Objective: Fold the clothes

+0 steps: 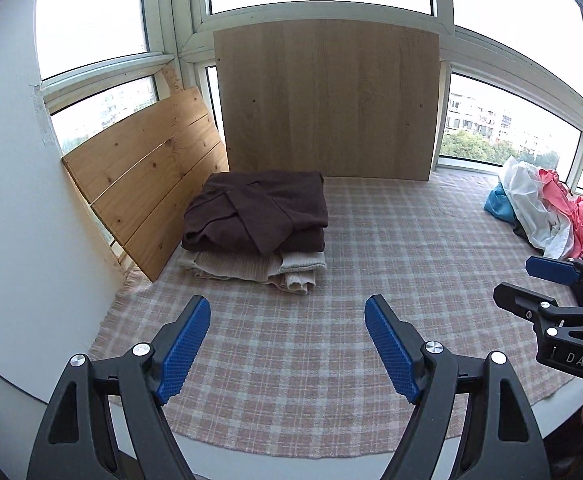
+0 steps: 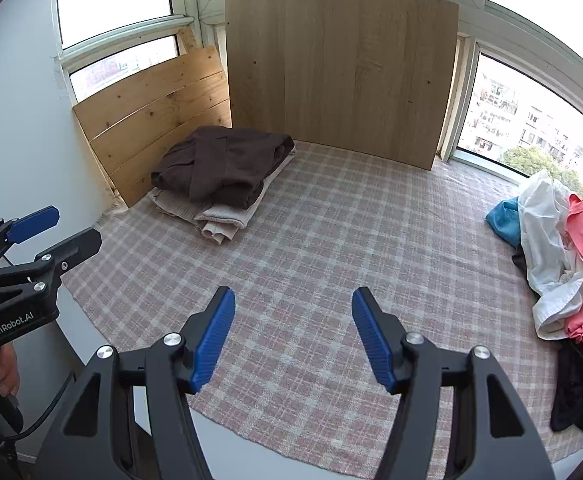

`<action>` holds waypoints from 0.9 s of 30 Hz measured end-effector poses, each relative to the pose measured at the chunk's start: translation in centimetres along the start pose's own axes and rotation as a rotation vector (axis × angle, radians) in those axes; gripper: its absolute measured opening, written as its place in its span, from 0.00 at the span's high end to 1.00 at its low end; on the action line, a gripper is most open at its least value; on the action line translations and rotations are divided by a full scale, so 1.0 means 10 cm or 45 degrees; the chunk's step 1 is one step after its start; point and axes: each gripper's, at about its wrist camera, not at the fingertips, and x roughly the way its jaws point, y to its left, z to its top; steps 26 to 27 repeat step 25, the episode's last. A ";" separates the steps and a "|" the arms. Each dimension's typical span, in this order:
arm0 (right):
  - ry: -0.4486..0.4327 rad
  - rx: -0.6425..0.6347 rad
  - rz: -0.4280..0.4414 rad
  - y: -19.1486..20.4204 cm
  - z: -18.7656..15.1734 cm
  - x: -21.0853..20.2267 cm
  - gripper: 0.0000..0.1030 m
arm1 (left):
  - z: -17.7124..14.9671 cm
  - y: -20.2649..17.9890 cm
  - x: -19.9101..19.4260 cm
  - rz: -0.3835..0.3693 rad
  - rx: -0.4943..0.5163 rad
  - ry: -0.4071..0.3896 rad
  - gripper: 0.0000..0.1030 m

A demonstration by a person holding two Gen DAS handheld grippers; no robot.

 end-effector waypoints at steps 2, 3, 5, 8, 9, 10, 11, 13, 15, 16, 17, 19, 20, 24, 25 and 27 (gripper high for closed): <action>0.001 0.005 0.006 -0.05 -0.03 -0.03 0.41 | -0.02 -0.06 -0.04 -0.012 -0.018 0.004 0.24; 0.005 0.003 0.012 -0.06 -0.04 -0.03 0.41 | -0.03 -0.08 -0.06 -0.017 -0.027 0.007 0.24; 0.012 -0.007 0.026 -0.07 -0.07 -0.04 0.41 | -0.06 -0.14 -0.09 -0.017 -0.036 0.012 0.24; 0.020 -0.030 0.044 -0.06 -0.10 -0.05 0.41 | -0.10 -0.21 -0.12 0.011 -0.038 0.025 0.23; 0.020 -0.035 0.046 -0.05 -0.11 -0.06 0.41 | -0.11 -0.23 -0.13 0.014 -0.037 0.030 0.23; 0.019 -0.040 0.049 -0.05 -0.11 -0.06 0.41 | -0.12 -0.25 -0.14 0.017 -0.037 0.035 0.23; 0.017 -0.041 0.050 -0.06 -0.12 -0.07 0.41 | -0.13 -0.26 -0.14 0.020 -0.040 0.040 0.23; 0.014 -0.039 0.053 -0.08 -0.13 -0.09 0.41 | -0.16 -0.28 -0.15 0.028 -0.047 0.048 0.23; 0.013 -0.035 0.053 -0.10 -0.13 -0.10 0.41 | -0.17 -0.29 -0.16 0.035 -0.053 0.056 0.23; 0.014 -0.033 0.053 -0.11 -0.13 -0.10 0.41 | -0.18 -0.30 -0.17 0.034 -0.052 0.056 0.23; 0.015 -0.032 0.054 -0.12 -0.14 -0.09 0.41 | -0.18 -0.31 -0.17 0.035 -0.052 0.054 0.23; 0.016 -0.029 0.052 -0.13 -0.14 -0.10 0.41 | -0.19 -0.34 -0.20 0.041 -0.047 0.050 0.23; 0.015 -0.028 0.049 -0.14 -0.15 -0.10 0.41 | -0.18 -0.34 -0.21 0.041 -0.046 0.047 0.23; 0.012 -0.029 0.048 -0.15 -0.15 -0.11 0.41 | -0.17 -0.38 -0.22 0.039 -0.044 0.039 0.23; 0.011 -0.029 0.045 -0.15 -0.15 -0.12 0.41 | -0.17 -0.38 -0.22 0.037 -0.042 0.039 0.23; 0.011 -0.029 0.045 -0.15 -0.15 -0.12 0.41 | -0.17 -0.38 -0.22 0.037 -0.042 0.039 0.23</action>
